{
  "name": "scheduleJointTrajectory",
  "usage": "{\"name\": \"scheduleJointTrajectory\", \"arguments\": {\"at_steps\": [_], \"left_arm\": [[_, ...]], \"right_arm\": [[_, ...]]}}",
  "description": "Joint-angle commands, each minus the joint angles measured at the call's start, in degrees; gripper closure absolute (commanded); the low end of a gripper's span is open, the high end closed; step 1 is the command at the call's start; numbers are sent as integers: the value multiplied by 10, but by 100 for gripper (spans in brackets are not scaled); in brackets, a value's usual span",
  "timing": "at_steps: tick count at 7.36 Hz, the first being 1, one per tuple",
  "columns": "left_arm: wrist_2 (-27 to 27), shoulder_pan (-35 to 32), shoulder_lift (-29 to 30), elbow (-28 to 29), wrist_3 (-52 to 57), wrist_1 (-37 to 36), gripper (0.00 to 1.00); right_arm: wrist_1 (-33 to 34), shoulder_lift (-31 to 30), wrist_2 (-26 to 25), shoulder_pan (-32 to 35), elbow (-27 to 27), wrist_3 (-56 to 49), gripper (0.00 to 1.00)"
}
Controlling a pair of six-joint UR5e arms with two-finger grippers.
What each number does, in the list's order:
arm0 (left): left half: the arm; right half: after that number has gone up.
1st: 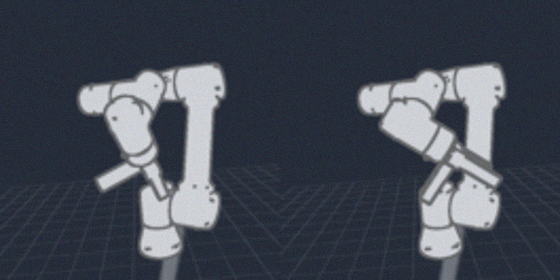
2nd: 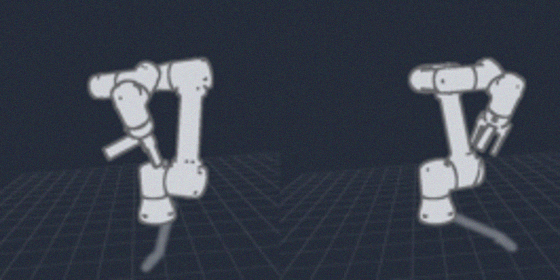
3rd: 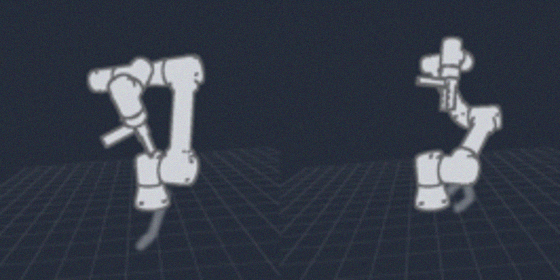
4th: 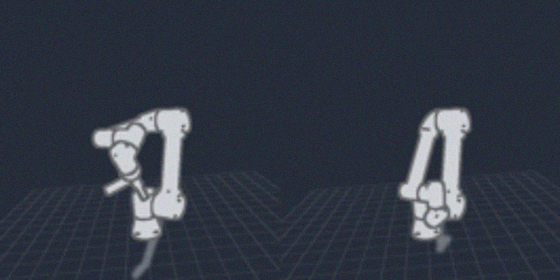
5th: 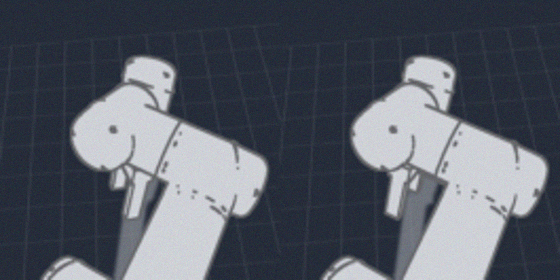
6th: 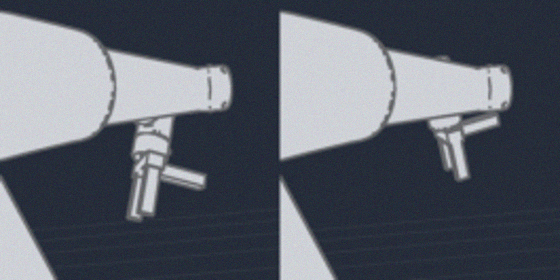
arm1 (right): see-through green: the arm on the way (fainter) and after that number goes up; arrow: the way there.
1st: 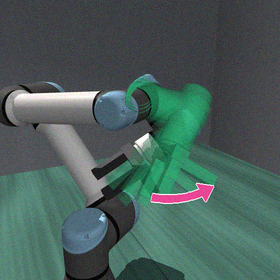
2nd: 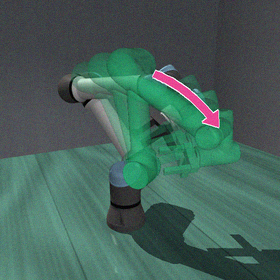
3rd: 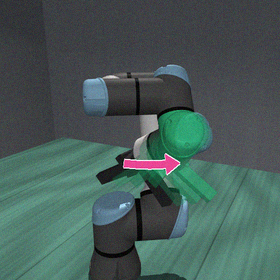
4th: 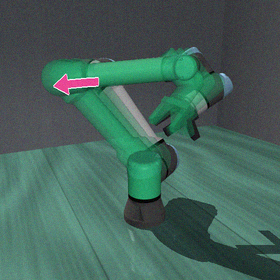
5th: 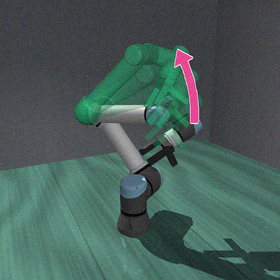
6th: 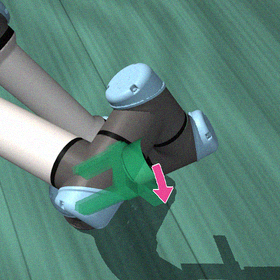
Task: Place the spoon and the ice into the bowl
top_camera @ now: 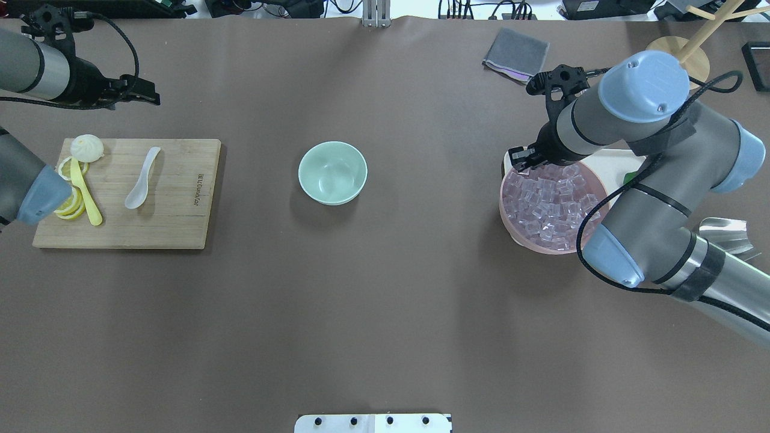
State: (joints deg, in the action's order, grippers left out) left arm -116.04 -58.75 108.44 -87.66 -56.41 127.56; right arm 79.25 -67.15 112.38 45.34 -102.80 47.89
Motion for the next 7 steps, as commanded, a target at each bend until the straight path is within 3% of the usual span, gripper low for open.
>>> {"name": "scheduleJointTrajectory", "arguments": {"at_steps": [1,4,7], "left_arm": [[47,44,-5,1,-13,0,2],[119,97,-7,38,-9,1,2],[120,101,-19,25,-5,-2,2]], "right_arm": [[45,38,4,4,-18,2,100],[46,80,3,0,-14,52,100],[45,101,-1,-3,-6,72,100]]}}
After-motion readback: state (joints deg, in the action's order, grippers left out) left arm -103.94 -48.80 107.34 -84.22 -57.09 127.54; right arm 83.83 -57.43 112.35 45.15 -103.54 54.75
